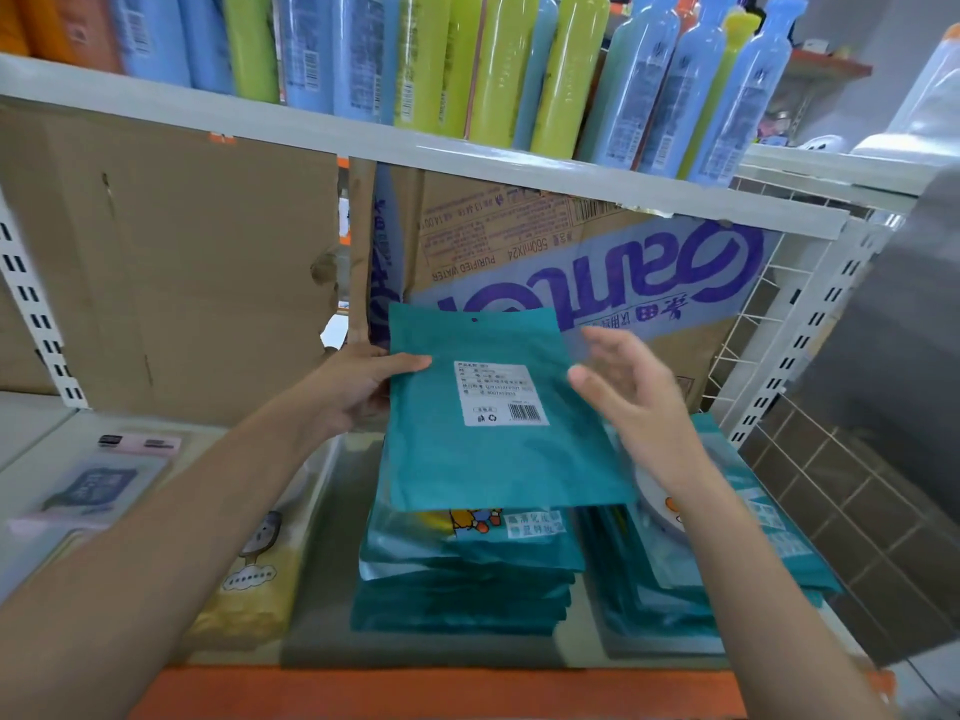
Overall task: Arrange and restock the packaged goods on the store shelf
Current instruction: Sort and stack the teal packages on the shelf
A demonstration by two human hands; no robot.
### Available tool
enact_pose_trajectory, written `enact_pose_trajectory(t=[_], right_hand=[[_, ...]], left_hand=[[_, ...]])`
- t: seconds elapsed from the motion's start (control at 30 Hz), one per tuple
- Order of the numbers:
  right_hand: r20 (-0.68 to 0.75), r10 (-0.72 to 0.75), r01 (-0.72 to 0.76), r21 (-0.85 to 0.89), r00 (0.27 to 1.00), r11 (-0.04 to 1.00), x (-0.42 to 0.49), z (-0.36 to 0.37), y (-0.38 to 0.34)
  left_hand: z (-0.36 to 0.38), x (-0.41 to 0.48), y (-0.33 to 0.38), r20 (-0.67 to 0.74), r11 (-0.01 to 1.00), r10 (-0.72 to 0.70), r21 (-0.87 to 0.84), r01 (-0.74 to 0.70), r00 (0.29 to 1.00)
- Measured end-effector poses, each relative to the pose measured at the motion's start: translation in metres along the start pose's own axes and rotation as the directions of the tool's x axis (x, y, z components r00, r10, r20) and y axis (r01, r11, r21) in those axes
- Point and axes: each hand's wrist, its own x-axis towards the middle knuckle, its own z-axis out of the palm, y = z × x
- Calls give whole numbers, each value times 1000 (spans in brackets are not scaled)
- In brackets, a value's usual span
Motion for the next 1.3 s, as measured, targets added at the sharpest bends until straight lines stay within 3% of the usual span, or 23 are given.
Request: enact_pose_trajectory(t=[0.1,0.17,0.27,0.43,0.6,0.73,0.93,1.03,1.13,1.3], right_hand=[[274,-173,203,-82,946,976,-21,9,-2],[339,-254,347,-249,906,904,-28,14,2],[270,-363,450,-433,892,781,-29,17,15],[66,-403,397,-373,913,839,-33,19,26],[89,-449,442,-422,889,792,-34,25,31],[-23,-503,437,-463,864,771,-34,29,29],[-251,-205,155,-204,946,967,-37,21,32],[-321,-38,61,62,946,996,-38,15,34],[-367,88,45,339,926,940,-37,13,31],[-306,293,-5,684,906,730,-35,17,26]], left_hand=[[-1,4,-1,-79,996,-39,-83,32,996],[-2,6,-3,-91,995,-41,-93,33,995],[-3,5,-7,-101,995,-59,-91,49,993],[-4,6,-10,-136,993,-73,-107,59,988],[-2,4,-6,-140,995,-63,-88,51,988],[0,-7,-2,-91,1000,-3,8,4,996],[-2,-15,-4,-3,891,265,383,-244,964],[-7,-10,-12,5,806,334,517,-289,942],[-9,-7,-23,78,790,291,542,-286,953],[5,-3,-31,150,867,230,418,-272,962]])
